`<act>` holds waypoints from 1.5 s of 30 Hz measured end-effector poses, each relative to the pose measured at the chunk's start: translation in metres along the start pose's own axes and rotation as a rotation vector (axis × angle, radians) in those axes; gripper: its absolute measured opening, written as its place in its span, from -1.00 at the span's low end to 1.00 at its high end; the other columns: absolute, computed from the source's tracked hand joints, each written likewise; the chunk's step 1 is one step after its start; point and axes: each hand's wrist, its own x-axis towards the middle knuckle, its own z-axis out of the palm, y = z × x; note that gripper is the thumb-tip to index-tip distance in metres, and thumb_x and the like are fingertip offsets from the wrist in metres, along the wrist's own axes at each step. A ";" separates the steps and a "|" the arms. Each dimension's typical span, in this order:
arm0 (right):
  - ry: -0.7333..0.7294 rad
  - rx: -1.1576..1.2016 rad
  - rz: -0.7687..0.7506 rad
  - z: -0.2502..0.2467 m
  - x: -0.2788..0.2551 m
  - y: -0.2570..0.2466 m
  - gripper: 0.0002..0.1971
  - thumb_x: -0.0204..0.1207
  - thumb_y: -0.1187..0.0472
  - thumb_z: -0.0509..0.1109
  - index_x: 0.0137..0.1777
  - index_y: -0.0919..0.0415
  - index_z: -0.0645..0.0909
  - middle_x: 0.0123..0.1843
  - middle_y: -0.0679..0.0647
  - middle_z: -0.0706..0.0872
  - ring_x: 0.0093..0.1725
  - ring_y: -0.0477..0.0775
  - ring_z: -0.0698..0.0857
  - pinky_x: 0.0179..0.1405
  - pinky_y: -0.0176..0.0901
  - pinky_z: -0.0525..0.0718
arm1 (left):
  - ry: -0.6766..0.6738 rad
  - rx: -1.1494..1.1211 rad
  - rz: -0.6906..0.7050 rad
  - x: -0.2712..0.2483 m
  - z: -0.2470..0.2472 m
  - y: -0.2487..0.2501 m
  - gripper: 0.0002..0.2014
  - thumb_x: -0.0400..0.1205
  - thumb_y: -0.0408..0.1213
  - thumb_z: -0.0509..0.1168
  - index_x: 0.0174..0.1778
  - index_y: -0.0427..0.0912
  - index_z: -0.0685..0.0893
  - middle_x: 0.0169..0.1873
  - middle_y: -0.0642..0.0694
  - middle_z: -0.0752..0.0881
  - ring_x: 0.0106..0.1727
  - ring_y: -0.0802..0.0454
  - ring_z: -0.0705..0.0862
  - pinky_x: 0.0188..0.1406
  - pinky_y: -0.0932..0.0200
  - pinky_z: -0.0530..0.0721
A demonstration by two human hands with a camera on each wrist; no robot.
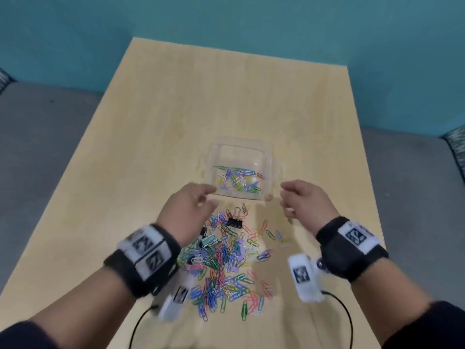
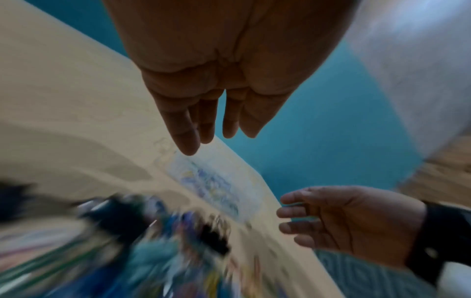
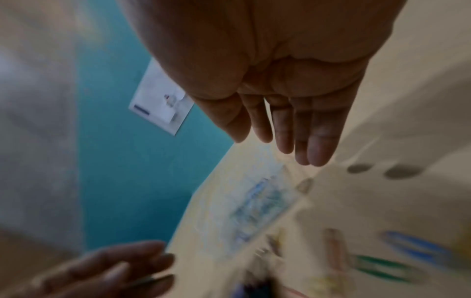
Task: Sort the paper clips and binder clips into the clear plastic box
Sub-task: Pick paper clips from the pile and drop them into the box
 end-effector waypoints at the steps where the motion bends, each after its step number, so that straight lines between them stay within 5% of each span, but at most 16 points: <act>1: -0.010 -0.228 -0.072 -0.003 -0.008 0.016 -0.67 0.58 0.21 0.33 0.33 0.23 0.59 0.01 0.07 0.71 -0.02 0.10 0.69 0.11 -0.03 0.63 | -0.005 0.048 0.063 -0.022 0.002 -0.009 -0.70 0.61 -0.09 0.29 0.23 -0.03 0.67 0.11 0.03 0.67 0.10 0.09 0.65 0.16 0.18 0.57; 4: -0.120 -0.818 -0.318 0.001 -0.042 0.064 -0.53 0.62 0.08 0.22 0.50 0.23 0.41 0.44 0.17 0.53 0.40 0.19 0.53 0.43 -0.06 0.45 | -0.104 0.297 0.297 -0.089 0.022 -0.041 -0.64 0.57 -0.12 0.28 0.30 -0.03 0.59 0.29 -0.06 0.61 0.29 -0.02 0.61 0.28 0.15 0.56; 7: -0.190 -1.085 -0.495 0.024 -0.082 0.105 -0.39 0.52 -0.03 0.13 0.46 0.36 0.45 0.49 0.30 0.48 0.48 0.35 0.46 0.45 0.16 0.43 | -0.234 0.558 0.455 -0.135 0.050 -0.071 -0.52 0.49 -0.06 0.28 0.34 -0.06 0.49 0.40 -0.21 0.55 0.43 -0.20 0.49 0.37 -0.04 0.48; 12: -0.272 -1.073 -0.530 0.048 -0.113 0.120 -0.39 0.53 -0.05 0.11 0.53 0.26 0.36 0.58 0.24 0.37 0.57 0.34 0.30 0.44 0.21 0.45 | -0.410 0.710 0.476 -0.160 0.072 -0.097 -0.19 0.13 0.12 0.50 0.31 -0.09 0.53 0.40 -0.28 0.58 0.42 -0.22 0.41 0.13 -0.11 0.71; 16: -0.156 -1.039 -0.588 0.051 -0.077 0.092 -0.40 0.59 0.03 0.20 0.59 0.28 0.26 0.60 0.27 0.32 0.61 0.32 0.22 0.55 0.17 0.30 | -0.358 0.785 0.443 -0.160 0.074 -0.087 -0.25 0.33 0.06 0.45 0.42 -0.17 0.48 0.50 -0.32 0.44 0.52 -0.31 0.38 0.32 -0.23 0.56; 19: -0.267 -1.137 -0.577 0.058 -0.050 0.081 -0.33 0.63 -0.11 -0.11 0.66 0.23 0.03 0.70 0.21 0.07 0.67 0.27 0.00 0.60 0.16 0.16 | -0.243 0.856 0.329 -0.151 0.080 -0.082 -0.25 0.55 0.07 0.25 0.57 -0.27 0.25 0.59 -0.37 0.24 0.62 -0.39 0.13 0.45 -0.34 0.37; 21: -0.329 -1.253 -0.575 0.061 -0.044 0.083 -0.21 0.54 -0.22 -0.36 0.68 0.23 -0.04 0.71 0.18 -0.02 0.67 0.27 -0.08 0.59 0.18 0.15 | -0.188 0.854 0.212 -0.146 0.081 -0.078 -0.24 0.54 0.13 0.28 0.56 -0.27 0.31 0.56 -0.37 0.30 0.59 -0.43 0.20 0.41 -0.34 0.44; 27: -0.248 -1.237 -0.512 0.060 -0.083 0.116 -0.20 0.62 -0.27 -0.25 0.64 0.34 0.12 0.67 0.31 0.16 0.65 0.35 0.08 0.51 0.24 0.31 | -0.165 0.791 0.218 -0.157 0.082 -0.079 -0.25 0.55 0.15 -0.01 0.57 -0.28 0.32 0.56 -0.33 0.33 0.58 -0.36 0.27 0.38 -0.27 0.51; 30: -0.208 -1.148 -0.510 0.059 -0.109 0.130 -0.17 0.61 -0.33 -0.28 0.65 0.33 0.06 0.68 0.29 0.11 0.66 0.29 0.04 0.58 0.17 0.22 | -0.199 0.808 0.306 -0.172 0.080 -0.089 -0.26 0.58 0.12 0.03 0.60 -0.30 0.24 0.59 -0.33 0.25 0.62 -0.34 0.17 0.47 -0.25 0.40; 33: -0.171 -1.086 -0.446 0.056 -0.127 0.142 -0.12 0.57 -0.36 -0.40 0.67 0.30 0.00 0.70 0.26 0.03 0.68 0.23 -0.04 0.63 0.07 0.07 | -0.198 0.832 0.362 -0.187 0.072 -0.103 -0.30 0.59 0.11 0.08 0.53 -0.32 0.39 0.52 -0.35 0.39 0.55 -0.35 0.33 0.44 -0.23 0.41; 38: -0.191 -1.115 -0.426 0.072 -0.154 0.150 -0.18 0.60 -0.31 -0.32 0.60 0.30 0.23 0.66 0.27 0.18 0.64 0.27 0.16 0.49 0.19 0.38 | -0.207 0.862 0.460 -0.202 0.056 -0.127 -0.34 0.58 0.12 0.09 0.46 -0.30 0.46 0.51 -0.32 0.43 0.54 -0.28 0.36 0.43 -0.17 0.24; 45: -0.107 -1.086 -0.393 0.084 -0.172 0.147 -0.20 0.62 -0.26 -0.26 0.58 0.35 0.26 0.62 0.32 0.27 0.61 0.32 0.24 0.48 0.17 0.41 | -0.180 0.885 0.478 -0.209 0.028 -0.145 -0.43 0.54 0.07 0.13 0.37 -0.22 0.56 0.41 -0.26 0.55 0.45 -0.27 0.48 0.39 -0.12 0.31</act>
